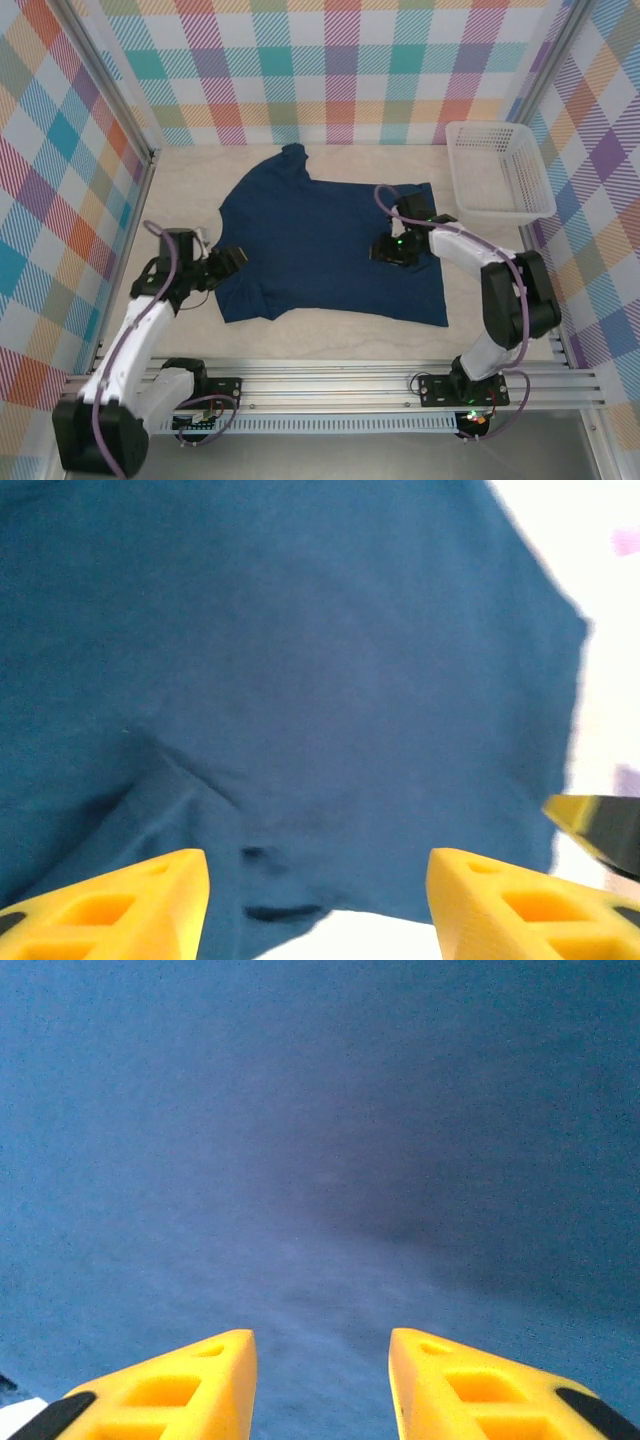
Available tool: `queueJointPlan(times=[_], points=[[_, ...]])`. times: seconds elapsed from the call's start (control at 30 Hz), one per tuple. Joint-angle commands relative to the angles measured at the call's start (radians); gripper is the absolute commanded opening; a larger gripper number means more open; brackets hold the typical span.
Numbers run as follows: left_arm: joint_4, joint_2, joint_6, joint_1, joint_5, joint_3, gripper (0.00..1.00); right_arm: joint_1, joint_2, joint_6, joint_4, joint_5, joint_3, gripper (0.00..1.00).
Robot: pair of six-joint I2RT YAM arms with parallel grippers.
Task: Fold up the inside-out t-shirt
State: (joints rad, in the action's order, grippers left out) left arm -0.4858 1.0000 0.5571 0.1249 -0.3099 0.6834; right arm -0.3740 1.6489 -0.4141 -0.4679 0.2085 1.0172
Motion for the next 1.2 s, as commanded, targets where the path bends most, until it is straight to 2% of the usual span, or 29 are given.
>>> queueJointPlan(times=[0.0,0.13,0.27,0.4,0.5,0.83,0.9,0.97,1.03,1.17], points=[[0.025,0.121,-0.039,0.128,0.279,0.026,0.64,0.001,0.047,-0.024,-0.024,-0.018,0.017,0.4],[0.057,0.279,-0.084,0.187,0.405,0.079,0.67,0.039,0.087,-0.036,-0.013,-0.051,0.024,0.4],[0.03,0.369,-0.129,0.239,0.513,0.121,0.69,0.067,0.126,-0.027,-0.026,-0.067,0.049,0.4],[0.038,0.414,-0.139,0.256,0.527,0.109,0.69,0.103,0.163,-0.022,-0.035,-0.076,0.061,0.39],[0.038,0.441,-0.142,0.259,0.48,0.108,0.66,0.13,0.184,-0.016,-0.044,-0.085,0.075,0.39],[0.053,0.354,-0.146,0.272,0.303,0.018,0.27,0.15,0.215,-0.003,-0.061,-0.103,0.126,0.36],[0.057,0.339,-0.143,0.272,0.301,-0.007,0.22,0.15,0.209,0.0,-0.055,-0.104,0.12,0.36],[0.049,0.32,-0.145,0.272,0.297,-0.019,0.13,0.15,0.204,0.0,-0.05,-0.1,0.113,0.36],[0.05,0.263,-0.13,0.278,0.246,-0.035,0.01,0.15,0.2,0.0,-0.044,-0.092,0.106,0.36],[0.039,0.096,-0.048,0.318,0.08,-0.067,0.0,0.15,0.194,0.014,-0.052,-0.1,0.102,0.36]])
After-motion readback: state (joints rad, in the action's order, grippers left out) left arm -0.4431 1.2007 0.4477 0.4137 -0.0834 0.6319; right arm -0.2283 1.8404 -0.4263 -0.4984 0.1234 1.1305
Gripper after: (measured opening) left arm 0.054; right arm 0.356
